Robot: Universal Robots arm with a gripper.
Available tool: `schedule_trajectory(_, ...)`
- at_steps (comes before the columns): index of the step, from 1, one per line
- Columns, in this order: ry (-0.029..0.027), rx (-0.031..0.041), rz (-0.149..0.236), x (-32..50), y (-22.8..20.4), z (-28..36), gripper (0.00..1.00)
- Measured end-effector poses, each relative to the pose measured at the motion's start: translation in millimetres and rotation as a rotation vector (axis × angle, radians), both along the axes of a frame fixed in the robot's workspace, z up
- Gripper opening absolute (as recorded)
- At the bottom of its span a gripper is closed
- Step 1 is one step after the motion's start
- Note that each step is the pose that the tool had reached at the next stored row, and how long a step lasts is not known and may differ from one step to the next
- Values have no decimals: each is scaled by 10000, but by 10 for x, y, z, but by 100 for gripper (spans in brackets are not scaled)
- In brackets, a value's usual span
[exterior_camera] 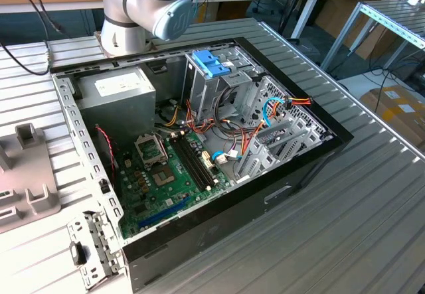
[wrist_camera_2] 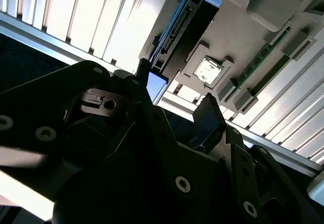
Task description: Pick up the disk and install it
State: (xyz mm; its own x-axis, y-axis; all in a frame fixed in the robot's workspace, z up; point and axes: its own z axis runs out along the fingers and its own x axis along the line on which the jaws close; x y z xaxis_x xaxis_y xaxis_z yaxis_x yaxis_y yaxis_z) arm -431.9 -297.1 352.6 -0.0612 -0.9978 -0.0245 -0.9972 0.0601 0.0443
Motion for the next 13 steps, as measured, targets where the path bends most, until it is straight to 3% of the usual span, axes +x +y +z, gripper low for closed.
schedule_trajectory(10, -1, 4, 1, -62, 41, -69, 62)
schedule_trajectory(13, 1, 4, 138, -103, 41, -323, 62)
